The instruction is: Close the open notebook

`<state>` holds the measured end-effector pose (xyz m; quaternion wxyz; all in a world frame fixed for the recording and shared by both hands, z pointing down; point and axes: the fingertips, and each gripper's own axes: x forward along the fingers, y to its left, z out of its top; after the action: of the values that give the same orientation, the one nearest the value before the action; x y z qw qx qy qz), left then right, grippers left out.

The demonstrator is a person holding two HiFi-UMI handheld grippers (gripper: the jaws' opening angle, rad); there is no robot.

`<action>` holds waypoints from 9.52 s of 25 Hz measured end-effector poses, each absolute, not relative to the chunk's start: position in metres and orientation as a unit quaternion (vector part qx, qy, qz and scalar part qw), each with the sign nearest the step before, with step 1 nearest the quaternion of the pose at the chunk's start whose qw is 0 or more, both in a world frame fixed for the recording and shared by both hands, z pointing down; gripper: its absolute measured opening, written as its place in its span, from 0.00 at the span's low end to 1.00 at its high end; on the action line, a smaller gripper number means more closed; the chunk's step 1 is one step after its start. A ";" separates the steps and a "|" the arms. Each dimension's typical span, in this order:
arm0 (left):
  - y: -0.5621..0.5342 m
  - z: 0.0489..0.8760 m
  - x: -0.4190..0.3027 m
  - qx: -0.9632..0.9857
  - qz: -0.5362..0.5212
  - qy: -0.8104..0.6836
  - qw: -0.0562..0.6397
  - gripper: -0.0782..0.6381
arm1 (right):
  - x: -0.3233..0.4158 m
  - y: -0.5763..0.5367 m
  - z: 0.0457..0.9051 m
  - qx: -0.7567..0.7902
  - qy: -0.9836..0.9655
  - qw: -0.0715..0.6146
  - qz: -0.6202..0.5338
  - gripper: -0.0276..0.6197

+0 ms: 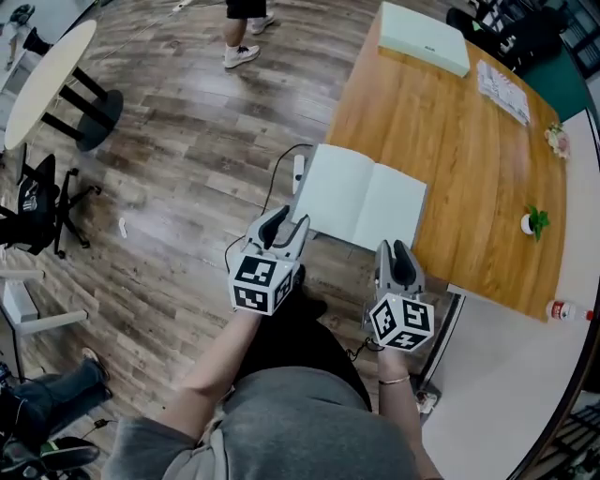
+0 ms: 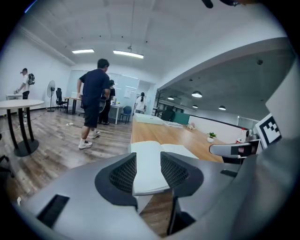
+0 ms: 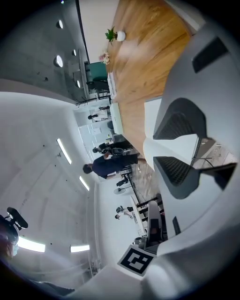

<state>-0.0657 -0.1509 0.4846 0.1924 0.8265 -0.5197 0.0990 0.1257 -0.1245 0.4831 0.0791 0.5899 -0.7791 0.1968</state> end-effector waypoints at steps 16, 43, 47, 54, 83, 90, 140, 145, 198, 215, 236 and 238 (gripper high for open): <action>-0.136 0.545 -0.095 0.784 0.071 -0.541 0.295 0.32 | 0.079 -0.129 0.516 0.549 -0.797 0.135 0.214 0.21; -0.153 0.584 -0.083 0.755 0.009 -0.499 0.425 0.32 | 0.093 -0.132 0.523 0.563 -0.779 0.125 0.246 0.21; -0.154 0.579 -0.085 0.755 0.020 -0.507 0.415 0.27 | 0.094 -0.131 0.523 0.563 -0.779 0.126 0.247 0.20; -0.153 0.569 -0.085 0.769 0.060 -0.516 0.373 0.21 | 0.095 -0.124 0.522 0.568 -0.775 0.119 0.250 0.20; -0.142 0.462 -0.026 0.849 0.066 -0.465 0.242 0.17 | 0.139 -0.085 0.510 0.636 -0.730 0.091 0.234 0.19; -0.136 0.446 0.001 0.874 0.072 -0.428 0.218 0.17 | 0.157 -0.071 0.506 0.661 -0.710 0.079 0.231 0.19; -0.108 0.509 0.187 0.935 0.262 -0.206 0.123 0.17 | 0.234 0.009 0.508 0.778 -0.572 0.024 0.259 0.18; -0.106 0.524 0.194 0.930 0.288 -0.192 0.122 0.17 | 0.236 0.017 0.510 0.786 -0.558 0.023 0.264 0.18; -0.142 0.443 0.101 0.922 0.167 -0.330 0.118 0.17 | 0.226 -0.032 0.435 0.743 -0.643 -0.010 0.183 0.10; -0.158 0.423 -0.001 0.882 0.129 -0.441 0.103 0.15 | 0.187 -0.069 0.407 0.684 -0.711 -0.013 0.163 0.05; -0.164 0.426 0.001 0.878 0.134 -0.448 0.103 0.15 | 0.182 -0.085 0.411 0.670 -0.725 0.007 0.158 0.05; -0.167 0.429 0.003 0.877 0.136 -0.449 0.107 0.15 | 0.183 -0.088 0.413 0.668 -0.726 0.009 0.160 0.05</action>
<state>0.0032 -0.1667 0.4287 0.1066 0.8767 -0.4489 0.1361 0.1825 -0.0875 0.4129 0.0095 0.6682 -0.7265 0.1603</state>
